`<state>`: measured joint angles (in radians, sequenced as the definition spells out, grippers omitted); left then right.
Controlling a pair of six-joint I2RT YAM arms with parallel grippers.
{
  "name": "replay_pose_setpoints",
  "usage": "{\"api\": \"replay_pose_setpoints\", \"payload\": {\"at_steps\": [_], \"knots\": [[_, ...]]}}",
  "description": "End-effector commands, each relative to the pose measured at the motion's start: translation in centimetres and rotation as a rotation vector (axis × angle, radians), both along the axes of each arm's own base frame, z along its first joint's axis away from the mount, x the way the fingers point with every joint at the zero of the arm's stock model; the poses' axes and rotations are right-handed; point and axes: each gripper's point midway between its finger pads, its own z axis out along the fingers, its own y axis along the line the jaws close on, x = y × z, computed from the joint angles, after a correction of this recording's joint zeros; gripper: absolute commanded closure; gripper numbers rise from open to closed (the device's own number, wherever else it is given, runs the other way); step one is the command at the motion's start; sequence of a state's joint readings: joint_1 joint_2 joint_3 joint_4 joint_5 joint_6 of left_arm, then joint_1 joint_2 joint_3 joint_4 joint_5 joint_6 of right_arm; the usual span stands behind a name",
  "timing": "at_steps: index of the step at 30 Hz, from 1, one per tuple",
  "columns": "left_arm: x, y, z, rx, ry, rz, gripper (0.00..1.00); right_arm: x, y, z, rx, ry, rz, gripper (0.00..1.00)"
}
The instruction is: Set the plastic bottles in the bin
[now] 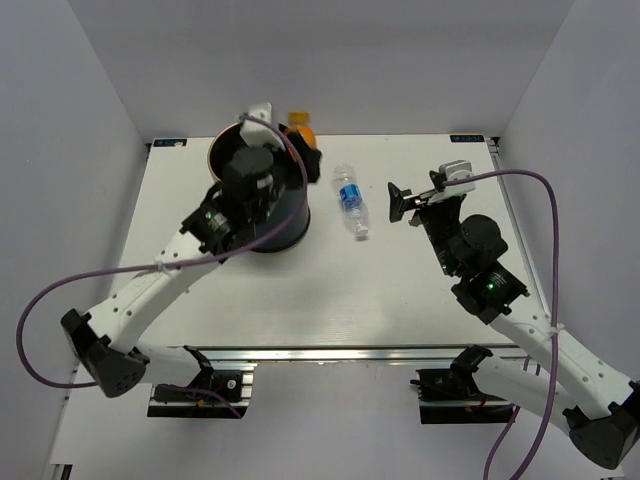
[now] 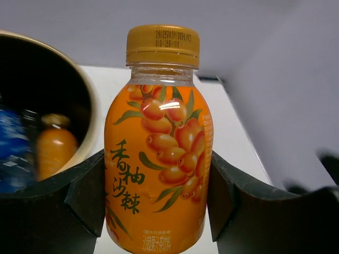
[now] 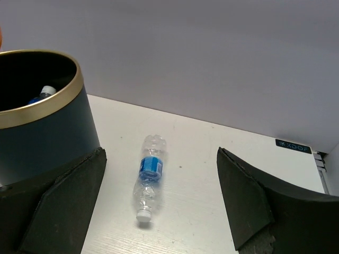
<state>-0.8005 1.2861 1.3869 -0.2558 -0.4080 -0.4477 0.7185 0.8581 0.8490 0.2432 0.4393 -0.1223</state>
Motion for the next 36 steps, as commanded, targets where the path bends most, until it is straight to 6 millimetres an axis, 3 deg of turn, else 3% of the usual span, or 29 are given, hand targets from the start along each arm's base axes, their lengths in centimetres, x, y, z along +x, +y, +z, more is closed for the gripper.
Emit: {"api": "replay_pose_setpoints", "payload": {"at_steps": [1,2,3,5,7,11,15,16,17,19,20,22,23,26,27,29,30,32,33,34,35,36], "knots": [[5.9,7.2,-1.0,0.062,0.065,0.306,0.42,-0.4,-1.7,1.7,0.061,-0.049,-0.060,0.11],[7.5,9.5,-1.0,0.041,0.075,0.364,0.42,-0.4,-1.8,1.8,0.059,-0.051,-0.059,0.11],[8.6,10.0,-1.5,0.046,0.086,0.387,0.41,-0.4,-1.7,1.7,0.058,-0.050,-0.056,0.11],[10.1,11.8,-2.2,0.059,0.101,0.438,0.23,-0.3,-1.7,1.7,0.053,-0.053,-0.061,0.11],[11.1,12.0,-3.3,0.081,0.130,0.437,0.02,0.2,-1.3,1.4,0.030,-0.041,-0.063,0.11],[11.6,13.1,-2.9,0.112,0.131,0.452,0.02,1.9,-0.3,-0.1,-0.053,0.023,-0.074,0.11],[10.6,14.0,-1.5,0.110,0.104,0.468,0.02,4.3,0.6,-2.1,-0.116,0.092,-0.096,0.11],[9.7,14.4,-0.3,0.092,0.084,0.471,0.02,4.6,0.8,-2.4,-0.112,0.110,-0.091,0.11],[9.2,14.6,-0.4,0.090,0.081,0.469,0.02,5.1,1.0,-2.2,-0.110,0.115,-0.076,0.11],[7.8,14.9,0.3,0.066,0.058,0.450,0.02,6.2,1.6,-3.7,-0.104,0.167,-0.053,0.11],[6.2,15.5,0.9,0.040,0.032,0.445,0.02,7.0,1.7,-3.5,-0.087,0.176,-0.015,0.11],[4.4,16.2,1.1,0.000,0.021,0.447,0.02,8.5,2.6,-6.0,-0.072,0.271,0.046,0.11],[2.5,17.4,0.6,-0.015,0.021,0.465,0.02,9.8,3.3,-7.2,-0.080,0.313,0.106,0.11],[-0.3,19.5,-1.4,-0.080,0.049,0.539,0.02,11.8,4.4,-9.4,-0.107,0.377,0.165,0.11],[-1.9,20.6,-2.8,-0.095,0.056,0.566,0.02,13.0,5.6,-10.7,-0.122,0.408,0.200,0.11],[-3.4,22.0,-4.6,-0.129,0.079,0.622,0.02,14.4,6.5,-12.4,-0.134,0.456,0.220,0.11],[-4.7,23.6,-4.7,-0.146,0.060,0.685,0.02,16.1,7.3,-13.4,-0.136,0.491,0.220,0.11],[-5.9,25.2,-7.3,-0.124,0.104,0.771,0.02,17.4,7.7,-15.9,-0.168,0.581,0.199,0.11],[-6.8,27.1,-7.5,-0.142,0.090,0.876,0.02,19.3,8.4,-17.3,-0.155,0.622,0.180,0.11],[-7.2,27.7,-8.2,-0.180,0.100,0.924,0.02,20.0,8.5,-18.2,-0.154,0.648,0.168,0.11],[-7.7,28.2,-8.8,-0.162,0.112,0.952,0.02,20.4,8.6,-19.8,-0.158,0.696,0.150,0.11],[-8.0,28.9,-8.8,-0.161,0.101,0.990,0.02,21.1,8.9,-23.0,-0.152,0.768,0.128,0.11]]}}
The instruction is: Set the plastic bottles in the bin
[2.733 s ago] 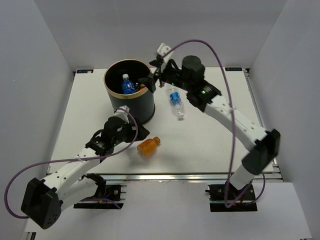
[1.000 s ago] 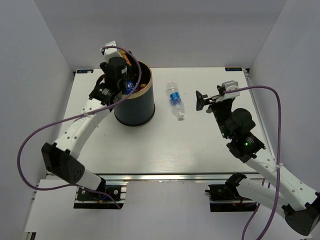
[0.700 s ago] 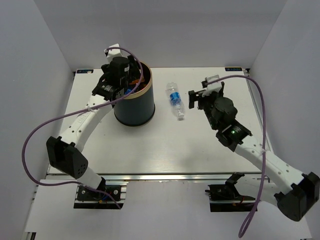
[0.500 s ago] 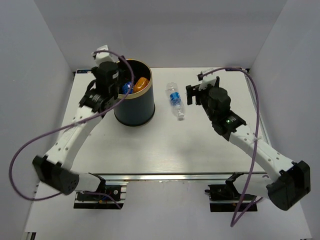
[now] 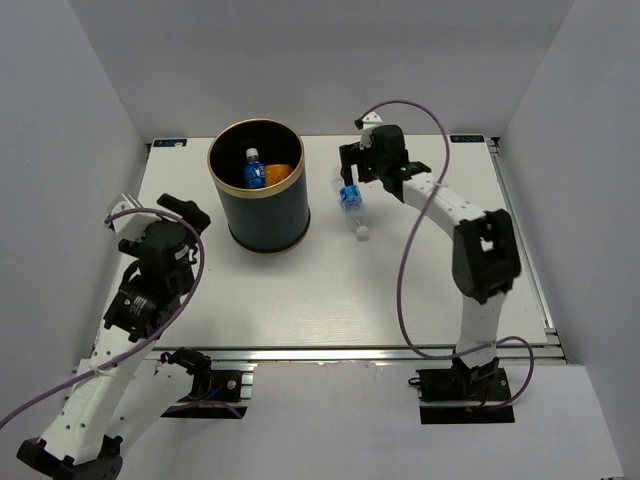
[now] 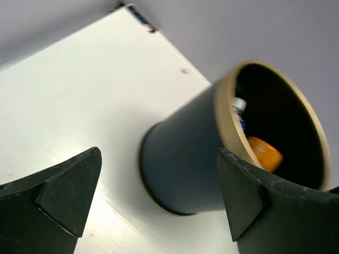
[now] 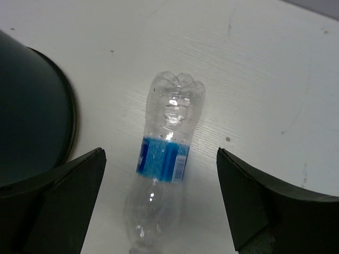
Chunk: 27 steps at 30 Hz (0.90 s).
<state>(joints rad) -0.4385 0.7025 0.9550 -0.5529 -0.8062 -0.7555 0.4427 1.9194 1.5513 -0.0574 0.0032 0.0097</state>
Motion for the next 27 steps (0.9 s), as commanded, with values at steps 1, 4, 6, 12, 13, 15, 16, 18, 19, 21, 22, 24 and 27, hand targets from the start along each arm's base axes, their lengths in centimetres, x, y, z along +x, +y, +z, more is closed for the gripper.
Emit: {"api": "replay_pose_setpoints", "payload": {"at_steps": [1,4,6,12,13,15,16,18,19,21,22,24,27], "knots": [[-1.6,3.3,-2.1,-0.005,0.036,0.209,0.02,1.6,0.7,-2.9,0.007,0.123,-0.060,0.11],[-1.8,3.8,-2.1,0.001,0.036,0.242,0.02,2.5,0.5,-7.0,-0.027,0.202,-0.119,0.11],[-1.6,3.9,-2.6,0.012,0.043,0.251,0.02,3.0,0.6,-8.7,-0.036,0.226,-0.136,0.11],[-1.6,4.5,-3.7,0.040,0.097,0.318,0.02,2.1,1.0,-12.1,-0.026,0.308,-0.130,0.14],[-1.5,4.5,-3.8,0.036,0.089,0.325,0.02,2.0,1.4,-12.1,-0.006,0.306,-0.120,0.16],[-1.1,4.2,-4.5,0.058,0.110,0.314,0.02,1.9,1.7,-11.2,0.013,0.300,-0.112,0.29],[-0.9,4.1,-4.5,0.063,0.115,0.309,0.02,1.8,1.7,-10.6,0.018,0.299,-0.109,0.32],[-0.7,4.1,-4.7,0.074,0.130,0.314,0.02,2.1,1.8,-6.8,0.050,0.235,-0.099,0.38],[-0.6,4.1,-4.8,0.072,0.131,0.317,0.02,2.2,1.9,-5.2,0.062,0.203,-0.094,0.38],[-0.2,3.8,-5.1,0.076,0.136,0.308,0.02,2.2,2.2,1.3,0.116,0.078,-0.047,0.39],[0.0,3.6,-5.7,0.105,0.161,0.292,0.02,1.9,2.6,3.5,0.134,0.032,-0.016,0.39],[0.9,3.0,-5.7,0.099,0.153,0.262,0.02,0.8,3.7,10.6,0.211,-0.127,0.088,0.39],[1.7,2.6,-6.2,0.085,0.168,0.233,0.02,-1.3,5.5,18.6,0.276,-0.331,0.256,0.39]]}}
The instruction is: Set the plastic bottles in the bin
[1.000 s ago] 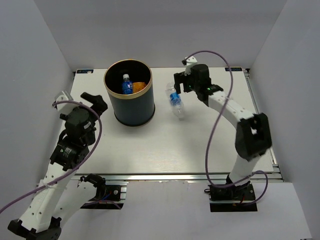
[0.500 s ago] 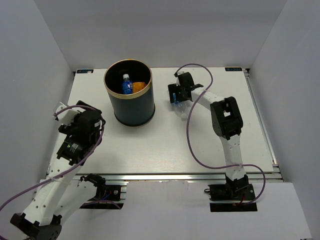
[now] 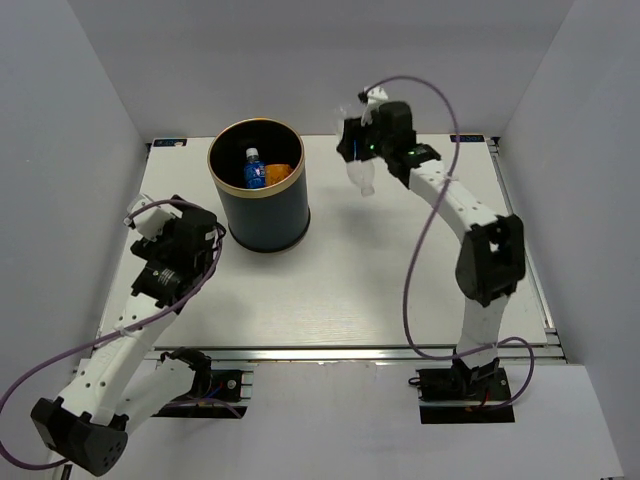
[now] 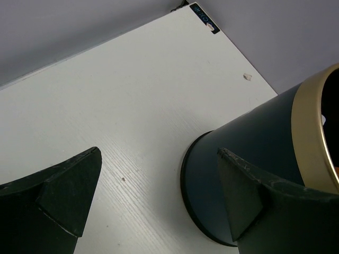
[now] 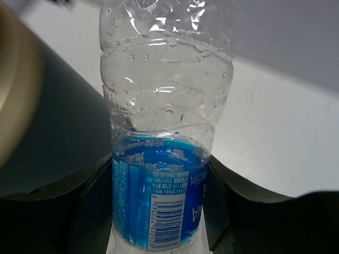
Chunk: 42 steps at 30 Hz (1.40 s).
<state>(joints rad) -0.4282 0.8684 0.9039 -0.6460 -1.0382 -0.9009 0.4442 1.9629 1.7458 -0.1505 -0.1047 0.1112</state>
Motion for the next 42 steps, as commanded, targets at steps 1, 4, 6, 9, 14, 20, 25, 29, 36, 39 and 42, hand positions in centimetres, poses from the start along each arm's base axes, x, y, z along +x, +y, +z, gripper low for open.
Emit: {"api": "replay_pose_setpoints", "payload": {"at_steps": [1,4,6,9,14,20,25,29,36,39,42], "knots": [[0.9,-0.3,-0.4,-0.010,0.003,-0.029,0.02,-2.9,3.7,15.7,0.145,-0.418,0.224,0.39],[2.0,-0.2,-1.4,-0.033,0.020,-0.063,0.02,-6.2,7.6,22.7,0.188,-0.620,0.340,0.36],[2.3,0.6,-1.9,-0.049,0.038,-0.053,0.02,-7.6,9.8,25.5,0.229,-0.722,0.380,0.36],[2.8,1.2,-3.1,-0.077,0.066,-0.063,0.02,-9.3,13.2,28.7,0.345,-0.828,0.431,0.36],[3.0,1.8,-4.1,-0.103,0.101,-0.073,0.02,-9.4,18.5,27.8,0.465,-0.833,0.503,0.30],[3.3,1.4,-4.1,-0.097,0.089,-0.115,0.02,-8.9,20.7,25.9,0.435,-0.819,0.475,0.11],[3.5,1.5,-4.0,-0.093,0.097,-0.115,0.02,-9.8,18.5,29.3,0.401,-0.872,0.417,0.11],[3.2,1.8,-4.0,-0.087,0.099,-0.096,0.02,-10.0,15.6,29.3,0.313,-0.795,0.344,0.11],[2.8,2.4,-3.6,-0.080,0.084,-0.063,0.02,-9.7,2.5,20.3,0.104,-0.540,-0.023,0.11],[2.9,2.4,-3.7,-0.082,0.087,-0.060,0.02,-11.6,-5.4,12.0,0.067,-0.378,-0.198,0.11],[3.2,2.4,-3.6,-0.082,0.085,-0.061,0.02,-13.4,-14.8,4.3,0.106,-0.249,-0.517,0.11]]}}
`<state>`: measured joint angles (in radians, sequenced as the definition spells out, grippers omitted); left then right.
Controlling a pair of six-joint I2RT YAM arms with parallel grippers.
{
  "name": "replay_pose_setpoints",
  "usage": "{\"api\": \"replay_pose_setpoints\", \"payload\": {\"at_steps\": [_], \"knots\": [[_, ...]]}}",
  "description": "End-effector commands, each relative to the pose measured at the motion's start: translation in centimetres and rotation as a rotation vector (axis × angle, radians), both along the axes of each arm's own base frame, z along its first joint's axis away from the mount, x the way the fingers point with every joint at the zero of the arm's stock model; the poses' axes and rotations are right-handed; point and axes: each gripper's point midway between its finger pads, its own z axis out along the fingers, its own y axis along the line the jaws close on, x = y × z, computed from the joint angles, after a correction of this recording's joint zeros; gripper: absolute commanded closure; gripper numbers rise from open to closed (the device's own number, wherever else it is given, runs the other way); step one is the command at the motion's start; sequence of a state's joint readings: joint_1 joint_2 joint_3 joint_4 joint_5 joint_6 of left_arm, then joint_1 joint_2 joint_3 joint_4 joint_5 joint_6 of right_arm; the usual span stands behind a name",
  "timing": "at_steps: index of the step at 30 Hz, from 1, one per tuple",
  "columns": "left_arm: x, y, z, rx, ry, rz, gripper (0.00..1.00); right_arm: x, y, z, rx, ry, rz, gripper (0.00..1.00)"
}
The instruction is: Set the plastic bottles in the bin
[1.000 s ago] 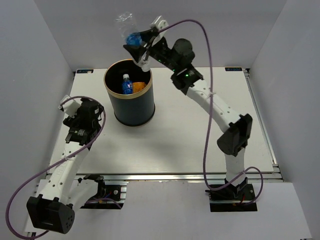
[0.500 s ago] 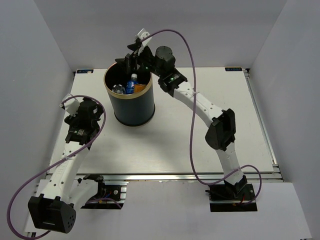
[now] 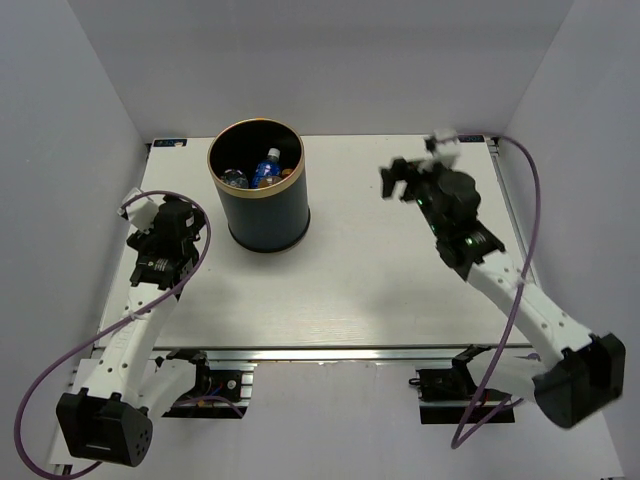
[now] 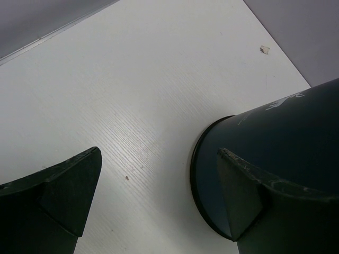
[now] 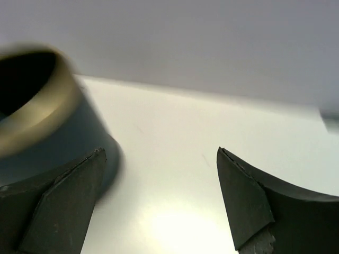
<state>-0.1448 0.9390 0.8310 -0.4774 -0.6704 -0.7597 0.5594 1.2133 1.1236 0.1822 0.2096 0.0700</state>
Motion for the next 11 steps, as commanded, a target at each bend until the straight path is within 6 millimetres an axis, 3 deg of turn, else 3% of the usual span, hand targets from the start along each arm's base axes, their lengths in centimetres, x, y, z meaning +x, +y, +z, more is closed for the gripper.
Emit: {"api": "replay_pose_setpoints", "payload": {"at_steps": [1,3,6,7,11], "knots": [[0.2,0.4,0.6,0.000,-0.025,0.017,0.02,-1.0,-9.1,-10.5,0.101,0.220,-0.345,0.11],[0.4,0.2,0.6,-0.005,-0.024,0.009,0.02,-2.7,-11.1,-14.7,0.134,0.316,-0.424,0.11],[0.5,0.1,0.8,-0.019,-0.035,0.007,0.02,-4.8,-11.9,-15.5,0.164,0.334,-0.427,0.11],[0.7,-0.1,0.8,-0.021,-0.039,0.001,0.02,-5.3,-12.1,-16.7,0.158,0.348,-0.428,0.10],[1.3,-0.5,1.0,-0.045,-0.046,-0.009,0.02,-6.0,-12.6,-16.3,0.200,0.283,-0.425,0.11]]}}
